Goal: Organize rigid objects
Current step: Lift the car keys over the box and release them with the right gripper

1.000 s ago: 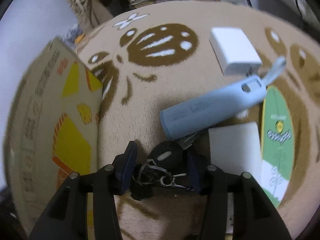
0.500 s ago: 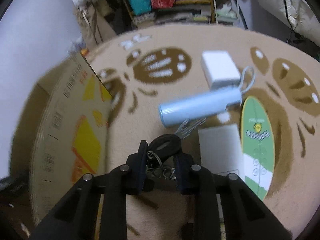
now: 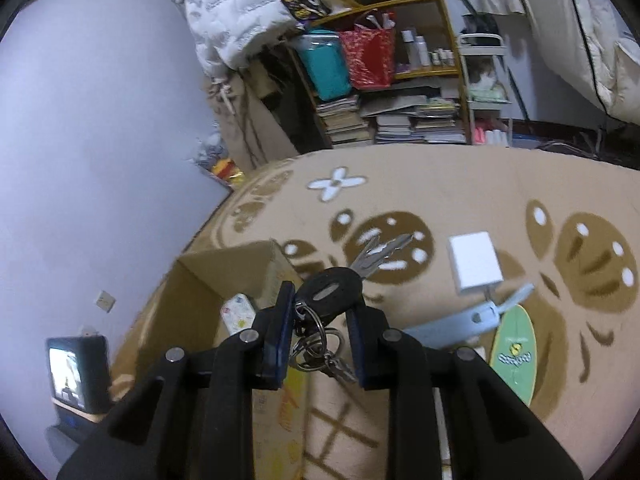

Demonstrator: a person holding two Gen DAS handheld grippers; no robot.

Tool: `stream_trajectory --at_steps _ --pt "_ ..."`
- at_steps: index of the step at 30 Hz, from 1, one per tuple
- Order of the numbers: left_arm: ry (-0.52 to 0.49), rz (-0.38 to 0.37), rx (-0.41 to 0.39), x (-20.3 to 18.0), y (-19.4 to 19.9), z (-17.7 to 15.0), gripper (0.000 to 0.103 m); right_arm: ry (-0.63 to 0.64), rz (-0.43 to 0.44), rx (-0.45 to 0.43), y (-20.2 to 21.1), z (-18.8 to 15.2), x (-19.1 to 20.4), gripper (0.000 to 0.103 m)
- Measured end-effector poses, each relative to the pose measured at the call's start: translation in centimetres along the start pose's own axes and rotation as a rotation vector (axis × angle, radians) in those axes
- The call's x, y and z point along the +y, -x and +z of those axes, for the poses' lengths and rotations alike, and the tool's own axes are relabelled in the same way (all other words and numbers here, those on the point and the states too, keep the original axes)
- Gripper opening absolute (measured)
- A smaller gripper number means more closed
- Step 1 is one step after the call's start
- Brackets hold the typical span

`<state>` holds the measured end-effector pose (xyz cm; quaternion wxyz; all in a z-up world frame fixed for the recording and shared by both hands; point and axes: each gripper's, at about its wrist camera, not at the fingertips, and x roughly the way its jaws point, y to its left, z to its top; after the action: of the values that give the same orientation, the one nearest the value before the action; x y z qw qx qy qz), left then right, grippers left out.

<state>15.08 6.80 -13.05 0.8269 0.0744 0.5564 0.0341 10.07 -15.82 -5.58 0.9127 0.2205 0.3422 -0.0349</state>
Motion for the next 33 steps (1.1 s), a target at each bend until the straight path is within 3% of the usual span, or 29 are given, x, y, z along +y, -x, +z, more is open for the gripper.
stream_trajectory --at_steps 9,16,24,33 --pt "0.008 -0.005 0.002 0.1 0.0 0.0 0.022 0.096 0.042 -0.018 0.1 2.2 3.1 0.027" --pt "0.006 -0.003 0.001 0.0 0.0 0.0 0.022 0.124 0.106 -0.019 -0.6 2.1 5.9 0.027" --pt "0.009 -0.007 0.001 0.1 0.0 0.0 0.022 0.192 0.067 0.076 -4.0 0.0 7.4 0.027" --pt "0.012 -0.010 0.002 0.1 0.1 0.1 0.022 0.167 0.101 0.148 -5.7 -1.7 7.1 0.028"
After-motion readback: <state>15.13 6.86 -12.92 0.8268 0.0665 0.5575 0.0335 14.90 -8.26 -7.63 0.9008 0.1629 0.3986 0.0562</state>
